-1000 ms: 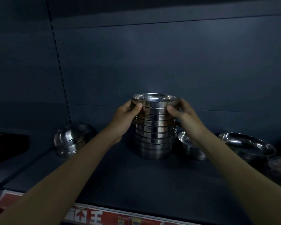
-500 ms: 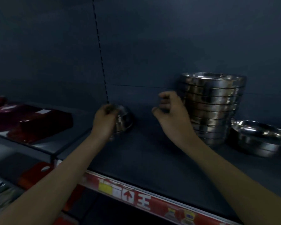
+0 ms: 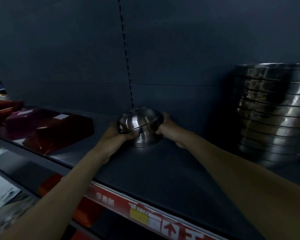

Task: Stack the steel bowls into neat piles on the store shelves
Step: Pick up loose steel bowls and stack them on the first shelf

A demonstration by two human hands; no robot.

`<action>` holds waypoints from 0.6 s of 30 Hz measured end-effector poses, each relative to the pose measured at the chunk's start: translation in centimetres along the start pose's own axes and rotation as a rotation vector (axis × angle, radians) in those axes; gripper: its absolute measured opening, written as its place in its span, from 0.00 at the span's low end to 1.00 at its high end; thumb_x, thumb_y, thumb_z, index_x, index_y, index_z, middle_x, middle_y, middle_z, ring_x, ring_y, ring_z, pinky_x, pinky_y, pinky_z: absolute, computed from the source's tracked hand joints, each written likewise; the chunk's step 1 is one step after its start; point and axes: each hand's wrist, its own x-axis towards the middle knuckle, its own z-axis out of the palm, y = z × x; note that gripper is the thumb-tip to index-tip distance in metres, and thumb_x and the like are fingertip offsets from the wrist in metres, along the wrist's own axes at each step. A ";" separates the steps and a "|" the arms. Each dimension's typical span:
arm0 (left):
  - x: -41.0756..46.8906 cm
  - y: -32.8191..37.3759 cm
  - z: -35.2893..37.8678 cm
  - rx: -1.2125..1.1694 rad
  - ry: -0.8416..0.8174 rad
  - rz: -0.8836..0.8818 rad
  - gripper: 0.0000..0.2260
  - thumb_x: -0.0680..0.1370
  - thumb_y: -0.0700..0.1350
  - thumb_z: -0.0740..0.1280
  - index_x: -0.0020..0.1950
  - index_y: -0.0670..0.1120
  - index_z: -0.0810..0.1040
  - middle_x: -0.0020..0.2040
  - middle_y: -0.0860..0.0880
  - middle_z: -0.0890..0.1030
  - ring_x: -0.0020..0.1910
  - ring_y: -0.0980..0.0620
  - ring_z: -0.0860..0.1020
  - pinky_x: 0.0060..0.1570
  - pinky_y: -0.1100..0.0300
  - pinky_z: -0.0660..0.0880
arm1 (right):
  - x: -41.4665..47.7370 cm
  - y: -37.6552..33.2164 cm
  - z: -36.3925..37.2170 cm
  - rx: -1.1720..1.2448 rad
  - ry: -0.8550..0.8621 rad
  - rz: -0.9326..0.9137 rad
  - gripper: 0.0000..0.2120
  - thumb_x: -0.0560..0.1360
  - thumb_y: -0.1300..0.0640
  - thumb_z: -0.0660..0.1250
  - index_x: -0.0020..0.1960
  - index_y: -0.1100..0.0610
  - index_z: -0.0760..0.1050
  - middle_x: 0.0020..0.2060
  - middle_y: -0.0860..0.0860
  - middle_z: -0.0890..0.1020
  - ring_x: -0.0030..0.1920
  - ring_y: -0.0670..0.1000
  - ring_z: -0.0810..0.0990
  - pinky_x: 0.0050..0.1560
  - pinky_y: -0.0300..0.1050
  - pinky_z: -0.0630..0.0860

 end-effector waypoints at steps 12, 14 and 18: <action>-0.9 -0.3 1.1 -0.034 0.088 0.126 0.24 0.68 0.35 0.78 0.62 0.42 0.77 0.54 0.45 0.84 0.52 0.49 0.83 0.49 0.62 0.79 | -0.3 1.4 -0.4 -0.006 -0.084 -0.020 0.38 0.77 0.66 0.62 0.81 0.50 0.48 0.77 0.49 0.64 0.75 0.52 0.63 0.75 0.53 0.61; -1.7 0.0 1.5 -0.045 0.069 0.158 0.25 0.68 0.34 0.78 0.63 0.43 0.76 0.54 0.46 0.84 0.52 0.50 0.83 0.49 0.63 0.79 | -1.1 1.6 -0.6 0.004 -0.062 -0.028 0.39 0.76 0.65 0.63 0.81 0.50 0.48 0.77 0.49 0.63 0.75 0.52 0.63 0.76 0.54 0.60; -4.1 0.9 2.4 -0.028 0.086 0.218 0.26 0.68 0.36 0.79 0.62 0.51 0.75 0.52 0.53 0.84 0.48 0.60 0.82 0.47 0.68 0.77 | -4.0 1.0 -1.6 -0.018 -0.015 -0.063 0.35 0.77 0.66 0.63 0.79 0.52 0.54 0.73 0.48 0.69 0.71 0.49 0.67 0.72 0.45 0.63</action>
